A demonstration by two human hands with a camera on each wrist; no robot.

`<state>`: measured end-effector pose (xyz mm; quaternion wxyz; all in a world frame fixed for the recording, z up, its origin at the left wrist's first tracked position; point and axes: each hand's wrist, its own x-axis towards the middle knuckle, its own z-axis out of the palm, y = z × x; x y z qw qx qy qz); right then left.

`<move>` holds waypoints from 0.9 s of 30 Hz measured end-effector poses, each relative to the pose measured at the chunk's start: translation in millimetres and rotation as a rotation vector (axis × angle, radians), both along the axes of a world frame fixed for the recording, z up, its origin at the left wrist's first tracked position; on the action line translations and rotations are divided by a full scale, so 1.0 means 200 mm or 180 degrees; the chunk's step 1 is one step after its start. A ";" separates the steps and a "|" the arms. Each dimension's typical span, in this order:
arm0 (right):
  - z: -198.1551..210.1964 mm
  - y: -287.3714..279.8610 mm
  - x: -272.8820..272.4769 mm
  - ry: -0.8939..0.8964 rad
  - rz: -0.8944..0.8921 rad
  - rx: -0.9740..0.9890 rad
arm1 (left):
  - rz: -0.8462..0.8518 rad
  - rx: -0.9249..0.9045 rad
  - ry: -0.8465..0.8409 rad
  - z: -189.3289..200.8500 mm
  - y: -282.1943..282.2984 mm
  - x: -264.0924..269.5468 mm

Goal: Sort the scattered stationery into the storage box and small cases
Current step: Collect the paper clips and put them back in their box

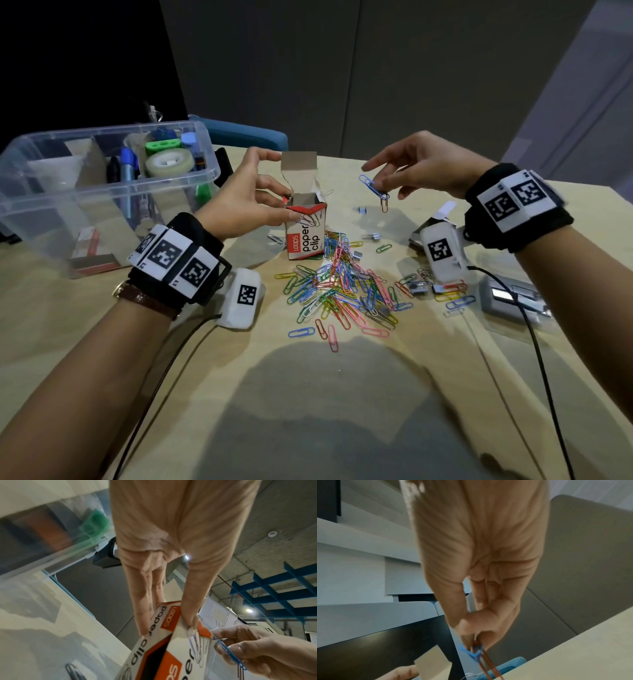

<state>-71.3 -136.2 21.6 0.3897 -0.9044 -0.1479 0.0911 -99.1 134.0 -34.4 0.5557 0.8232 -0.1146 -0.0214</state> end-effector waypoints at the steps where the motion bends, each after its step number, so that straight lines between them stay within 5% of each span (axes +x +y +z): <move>1: 0.01 -0.01 0.00 0.0027 -0.0038 0.0005 | -0.0004 0.0000 -0.0002 0.00 0.00 0.00; 13: -0.09 0.30 -0.06 -0.0319 0.0211 0.1501 | -0.0126 -0.0136 -0.0061 -0.01 -0.02 0.00; 19: -0.17 0.35 -0.07 -0.1279 0.0350 -0.0003 | -0.0074 -0.0115 -0.0256 -0.02 -0.02 0.00; 21: -0.15 0.33 -0.04 -0.1638 0.0077 0.0171 | 0.0089 -0.0146 -0.0394 0.00 -0.02 0.01; 24: -0.12 0.29 0.04 -0.1275 -0.0526 0.0705 | 0.0601 -0.0188 -0.1050 0.02 0.00 0.03; 27: -0.18 0.28 0.12 -0.0543 0.0233 -0.1174 | 0.1027 -0.0320 -0.1559 0.02 0.03 0.05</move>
